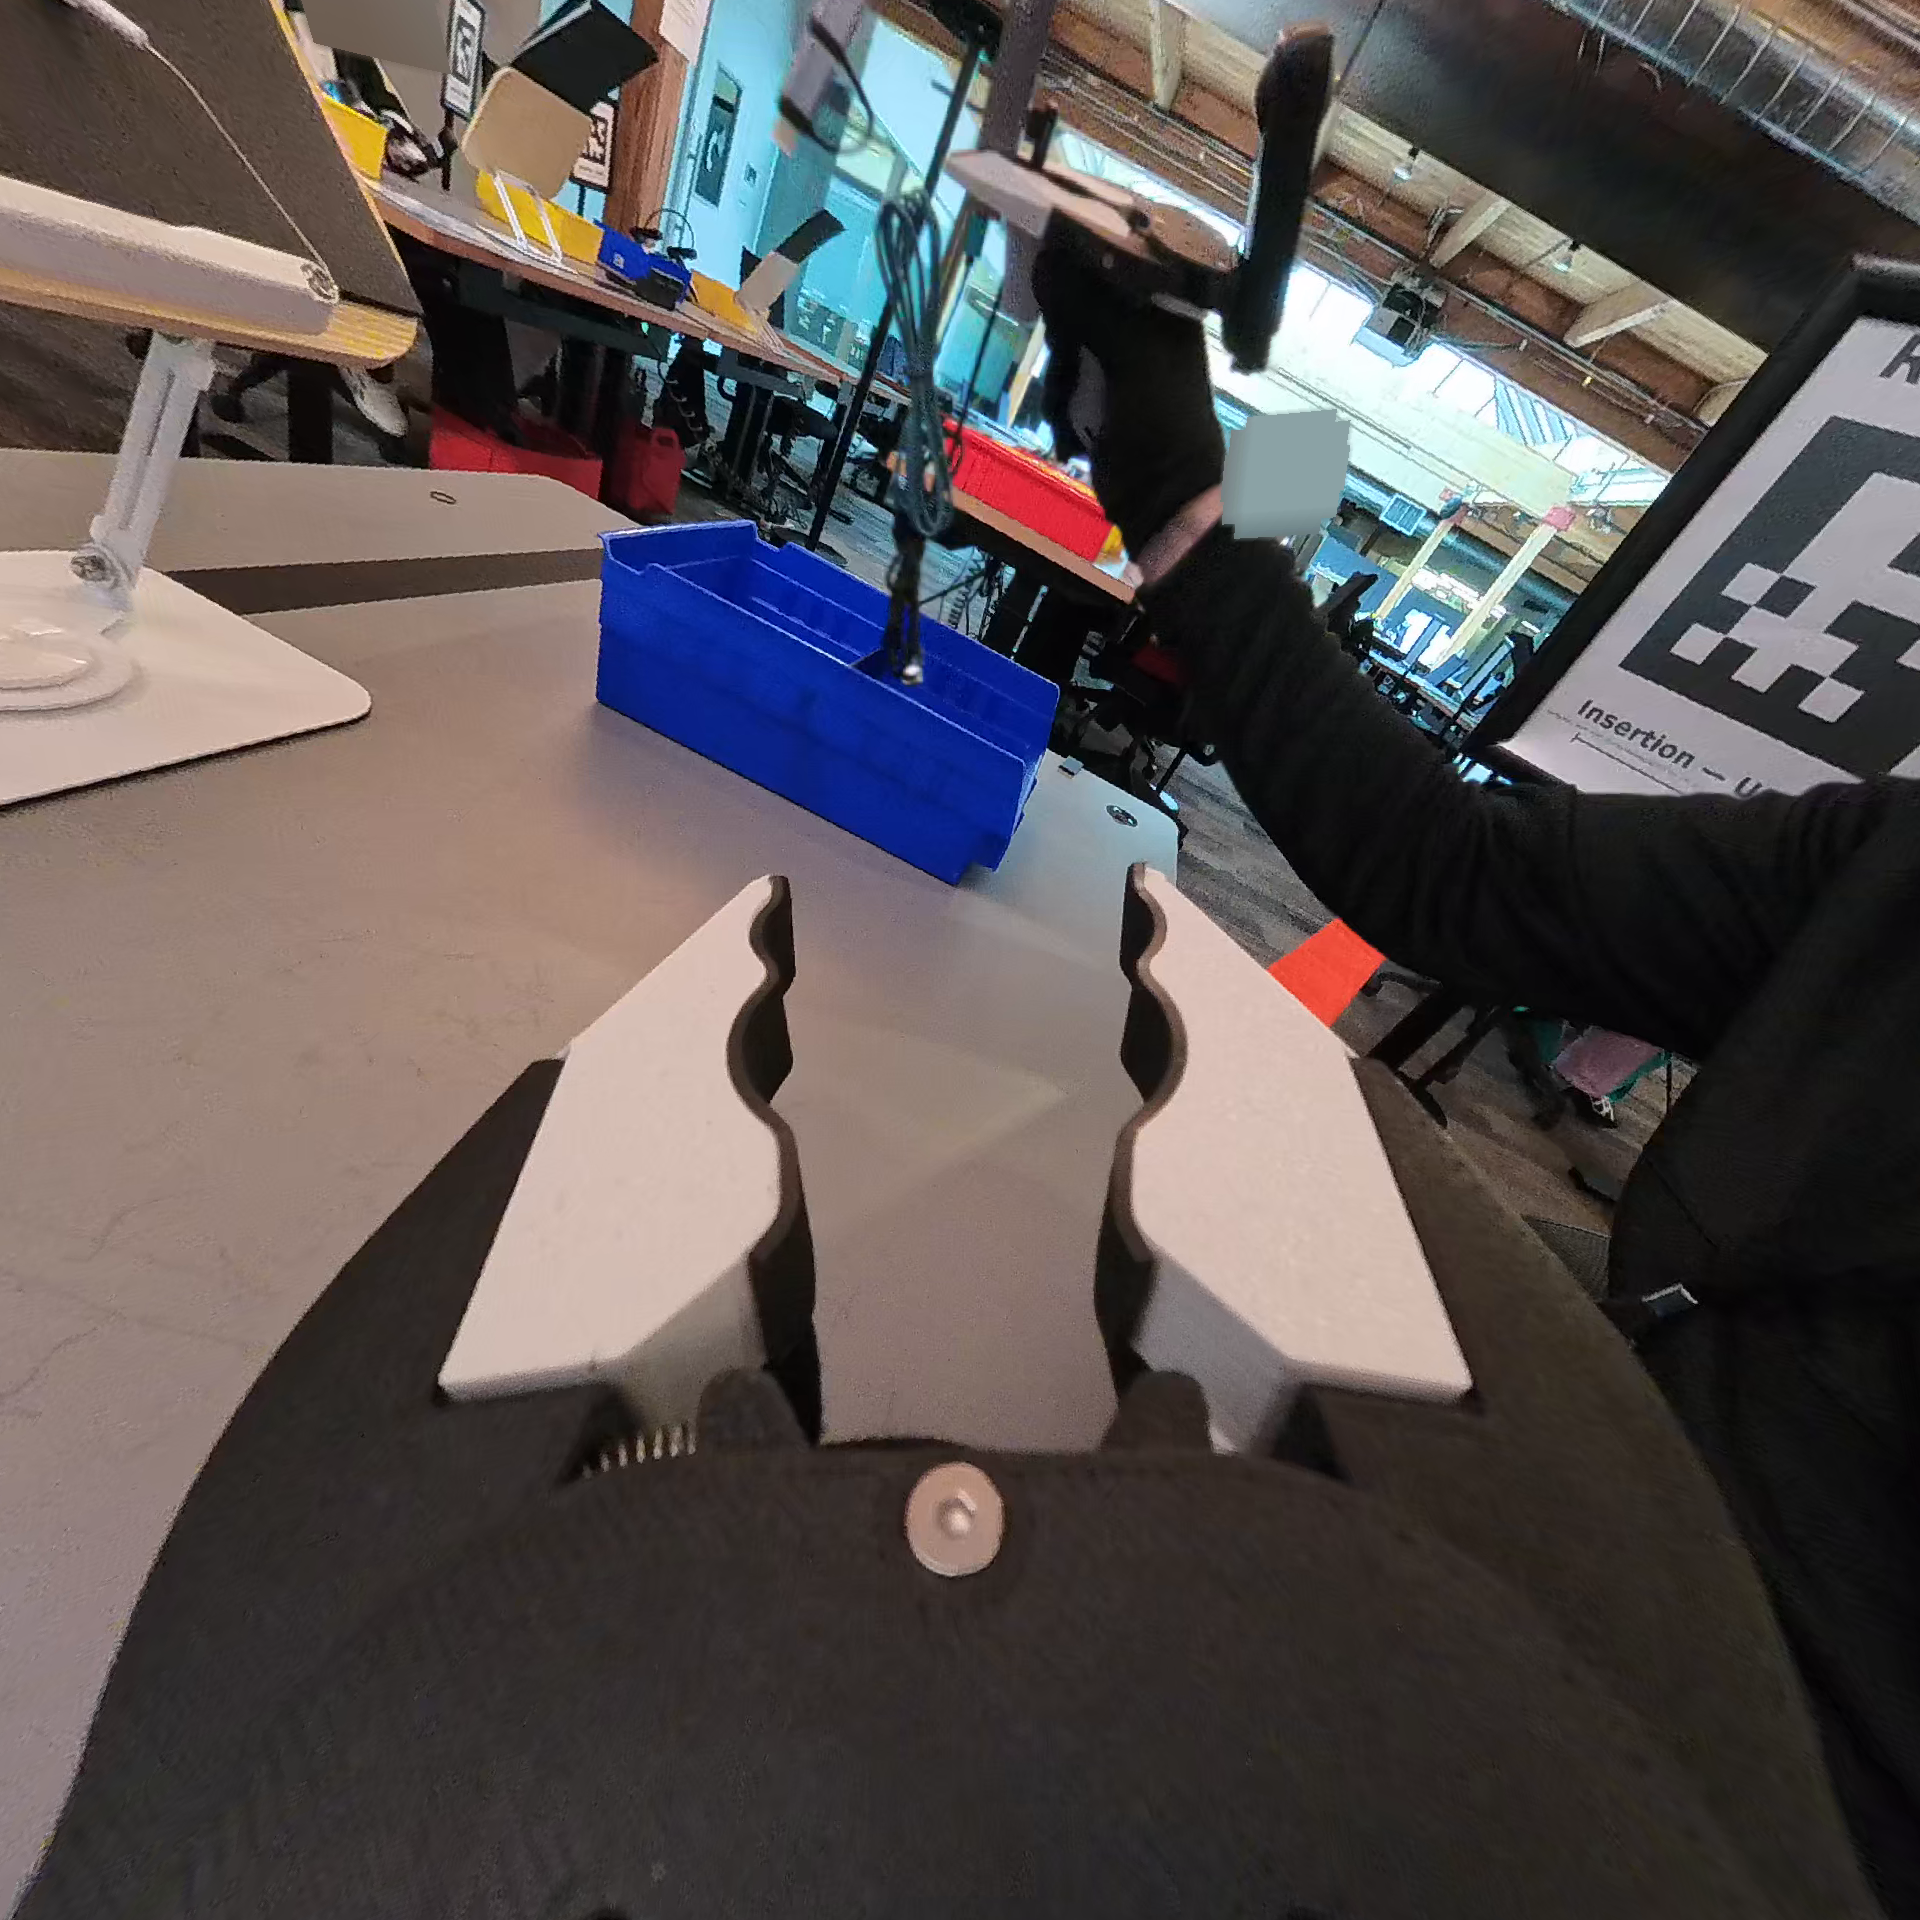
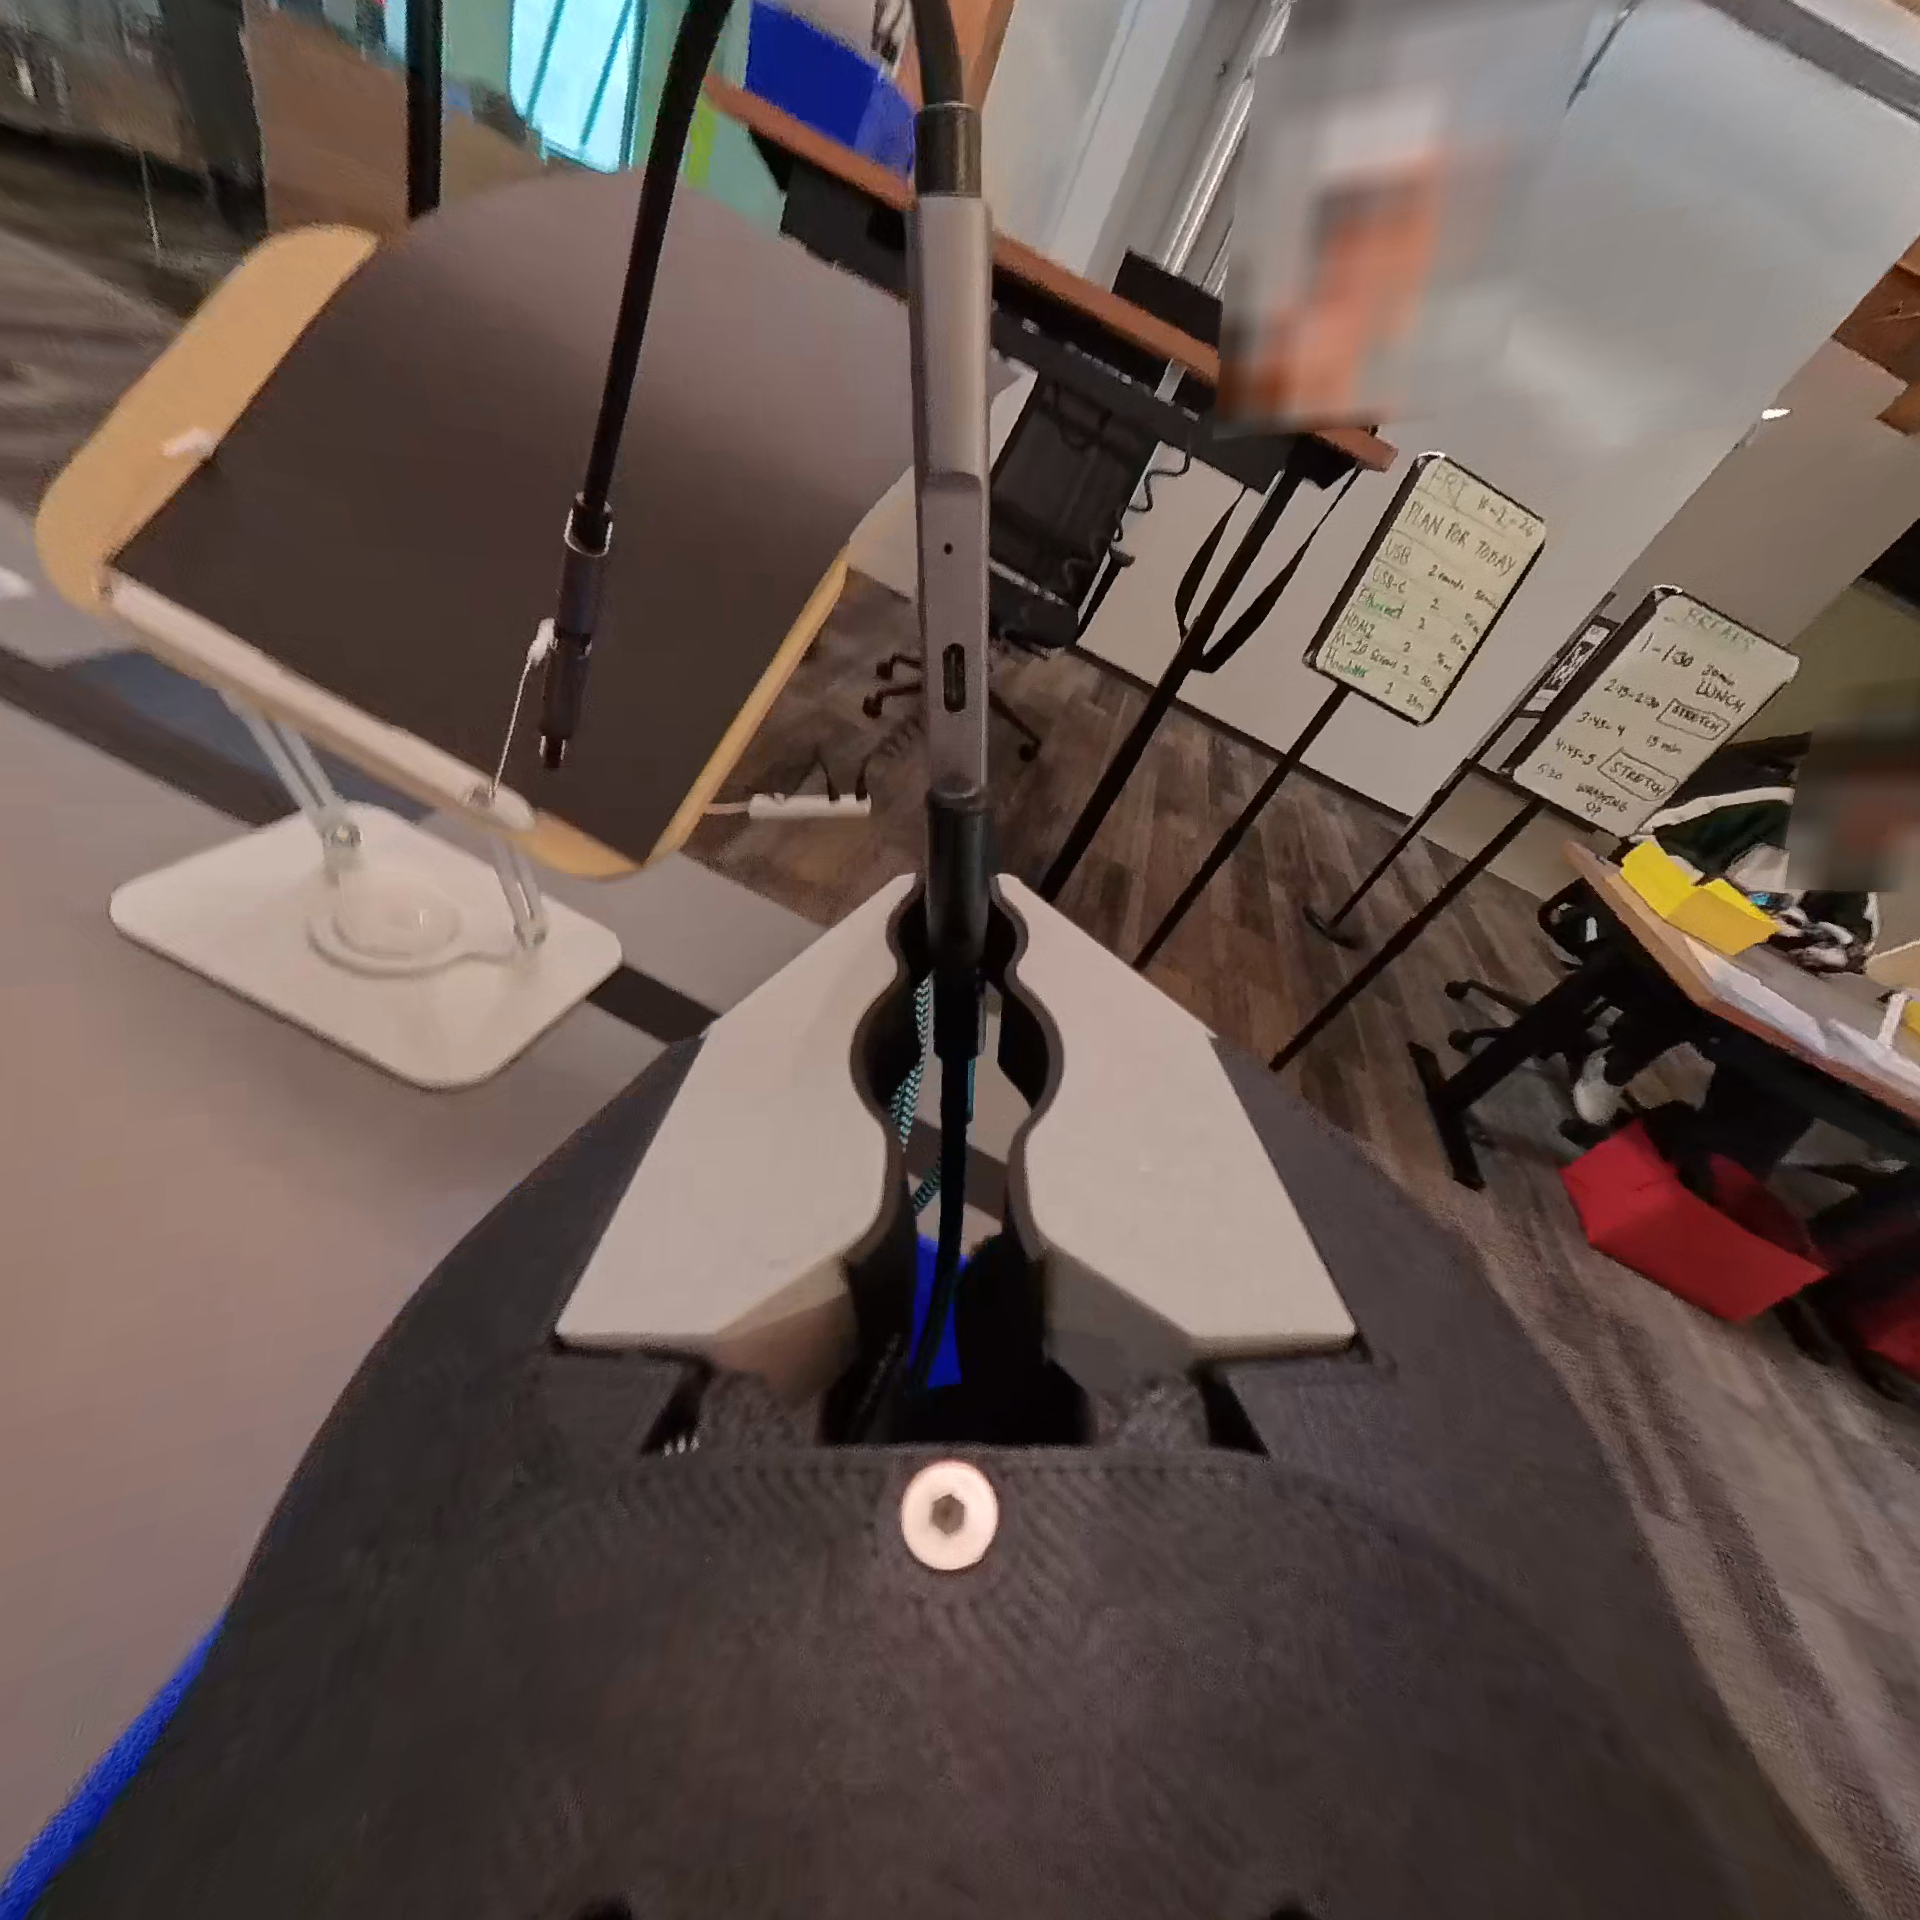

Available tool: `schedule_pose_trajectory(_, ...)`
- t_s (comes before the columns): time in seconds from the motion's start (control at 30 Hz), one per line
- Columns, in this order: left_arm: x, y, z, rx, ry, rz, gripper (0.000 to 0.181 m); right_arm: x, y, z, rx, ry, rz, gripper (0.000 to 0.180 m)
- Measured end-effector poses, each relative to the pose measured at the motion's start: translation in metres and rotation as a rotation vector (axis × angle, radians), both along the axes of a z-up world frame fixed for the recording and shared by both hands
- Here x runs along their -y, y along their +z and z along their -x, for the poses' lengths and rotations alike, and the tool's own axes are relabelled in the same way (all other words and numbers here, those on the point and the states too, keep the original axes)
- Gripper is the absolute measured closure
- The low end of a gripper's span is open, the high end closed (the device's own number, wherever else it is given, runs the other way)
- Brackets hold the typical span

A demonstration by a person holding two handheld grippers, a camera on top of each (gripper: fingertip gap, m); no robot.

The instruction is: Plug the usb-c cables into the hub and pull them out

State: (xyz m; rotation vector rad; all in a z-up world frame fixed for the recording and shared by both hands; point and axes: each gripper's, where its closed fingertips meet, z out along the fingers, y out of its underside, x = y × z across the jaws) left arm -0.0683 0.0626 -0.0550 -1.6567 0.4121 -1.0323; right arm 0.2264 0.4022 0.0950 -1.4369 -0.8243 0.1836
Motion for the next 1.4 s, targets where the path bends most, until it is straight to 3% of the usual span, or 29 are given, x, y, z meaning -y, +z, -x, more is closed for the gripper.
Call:
schedule_pose_trajectory(0.13, 0.002, -0.004, 0.002, -0.008, 0.002, 0.004, 0.119, -0.029, -0.008, 0.002, -0.186, -0.012, 0.058, 0.173)
schedule_pose_trajectory(0.27, 0.005, -0.006, 0.01, -0.008, 0.01, 0.007, 0.119, -0.04, -0.055, -0.002, -0.209, -0.022, 0.177, 0.173)
schedule_pose_trajectory(0.4, 0.005, -0.01, 0.019, -0.003, 0.02, 0.017, 0.119, -0.041, -0.127, -0.004, -0.085, -0.011, 0.343, 0.173)
schedule_pose_trajectory(0.53, 0.002, -0.011, 0.017, 0.001, 0.018, 0.018, 0.119, -0.038, -0.175, -0.011, 0.092, -0.015, 0.387, 0.173)
schedule_pose_trajectory(0.7, 0.002, -0.013, 0.005, -0.026, 0.0, 0.013, 0.119, -0.037, -0.181, -0.024, 0.2, -0.023, 0.38, 0.172)
schedule_pose_trajectory(0.9, 0.003, -0.013, -0.005, -0.051, -0.019, 0.01, 0.119, -0.027, -0.186, -0.021, 0.306, 0.082, 0.429, 0.172)
schedule_pose_trajectory(1.4, 0.009, -0.012, -0.015, -0.099, -0.05, 0.007, 0.118, -0.025, -0.214, 0.018, 1.024, 0.013, 0.632, 0.172)
